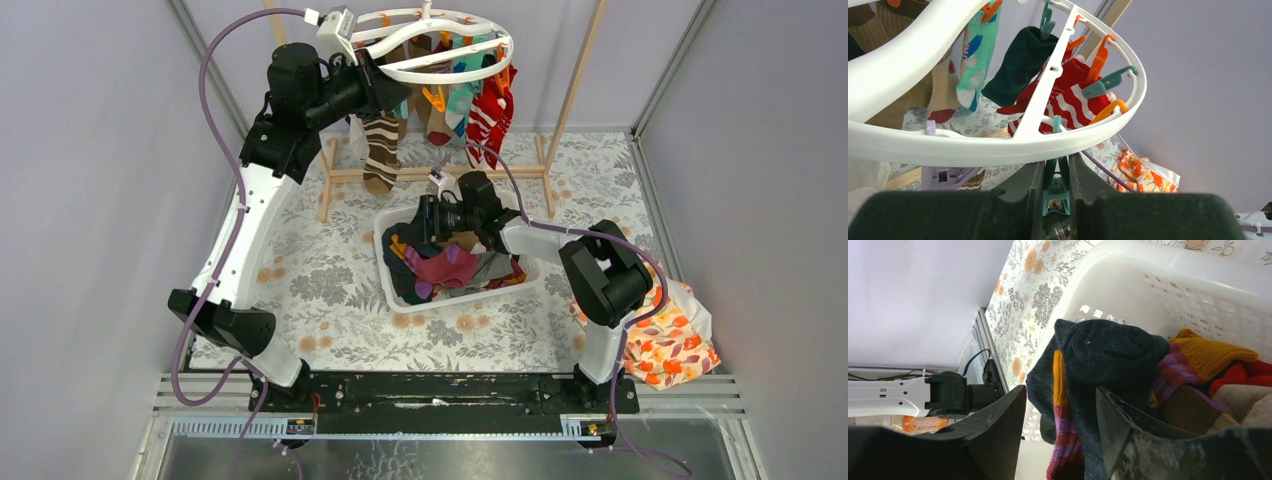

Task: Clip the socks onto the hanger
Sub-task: Pick up the sock from the bin.

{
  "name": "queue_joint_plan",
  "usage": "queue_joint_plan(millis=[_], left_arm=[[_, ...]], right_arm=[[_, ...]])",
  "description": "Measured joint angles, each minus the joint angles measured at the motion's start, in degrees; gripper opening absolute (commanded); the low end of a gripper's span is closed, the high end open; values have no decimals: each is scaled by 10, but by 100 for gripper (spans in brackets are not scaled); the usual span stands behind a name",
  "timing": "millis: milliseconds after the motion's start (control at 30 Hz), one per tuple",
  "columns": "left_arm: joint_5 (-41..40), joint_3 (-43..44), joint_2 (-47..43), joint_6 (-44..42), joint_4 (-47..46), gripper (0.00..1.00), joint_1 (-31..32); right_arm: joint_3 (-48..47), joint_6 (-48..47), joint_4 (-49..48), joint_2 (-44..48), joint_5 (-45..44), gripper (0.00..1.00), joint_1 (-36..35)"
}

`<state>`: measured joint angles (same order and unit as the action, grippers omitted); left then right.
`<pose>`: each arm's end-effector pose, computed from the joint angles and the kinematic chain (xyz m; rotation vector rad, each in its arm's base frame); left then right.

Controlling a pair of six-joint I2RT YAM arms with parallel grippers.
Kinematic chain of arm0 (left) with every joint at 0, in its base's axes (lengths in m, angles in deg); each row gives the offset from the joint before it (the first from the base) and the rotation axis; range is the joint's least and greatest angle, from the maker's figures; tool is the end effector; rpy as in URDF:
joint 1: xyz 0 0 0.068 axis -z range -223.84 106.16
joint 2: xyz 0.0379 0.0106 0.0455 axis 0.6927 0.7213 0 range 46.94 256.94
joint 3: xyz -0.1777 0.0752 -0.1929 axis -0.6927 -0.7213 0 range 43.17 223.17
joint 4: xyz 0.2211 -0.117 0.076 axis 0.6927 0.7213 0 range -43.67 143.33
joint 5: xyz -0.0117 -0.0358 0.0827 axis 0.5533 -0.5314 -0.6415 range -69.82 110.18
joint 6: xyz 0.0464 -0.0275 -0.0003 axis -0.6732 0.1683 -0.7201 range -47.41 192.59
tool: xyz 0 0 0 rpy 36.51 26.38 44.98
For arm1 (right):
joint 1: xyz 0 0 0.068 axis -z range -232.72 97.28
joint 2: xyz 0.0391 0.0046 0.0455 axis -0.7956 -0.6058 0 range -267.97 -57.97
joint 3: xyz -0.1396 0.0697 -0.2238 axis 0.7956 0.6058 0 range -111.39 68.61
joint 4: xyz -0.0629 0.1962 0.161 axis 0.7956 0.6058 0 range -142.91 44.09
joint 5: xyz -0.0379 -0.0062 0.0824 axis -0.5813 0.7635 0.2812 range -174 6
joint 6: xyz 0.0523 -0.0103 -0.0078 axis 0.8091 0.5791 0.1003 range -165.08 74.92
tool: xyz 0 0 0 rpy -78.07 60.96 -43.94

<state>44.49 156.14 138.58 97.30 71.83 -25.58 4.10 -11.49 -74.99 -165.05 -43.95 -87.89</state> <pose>0.3183 -0.1206 0.5147 0.2423 1.7017 -0.9119 0.3248 0.2569 0.2088 -0.5513 2.0589 1.4312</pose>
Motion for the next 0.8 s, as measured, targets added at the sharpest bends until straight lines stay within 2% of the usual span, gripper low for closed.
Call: queue_joint_plan(millis=[133,433,567,800], left_arm=[[0,0,0,0,0,0,0],[0,-6,-1,0,-1,0,0],[0,-6,-1,0,-1,0,0],[0,-6,-1,0,-1,0,0]], right_arm=[[0,-26,20,4,-23,58,-1],[16,-126,103,87,-193,56,-41],[24,-137,112,118,-212,56,-46],[47,-138,116,120,-192,58,-46]])
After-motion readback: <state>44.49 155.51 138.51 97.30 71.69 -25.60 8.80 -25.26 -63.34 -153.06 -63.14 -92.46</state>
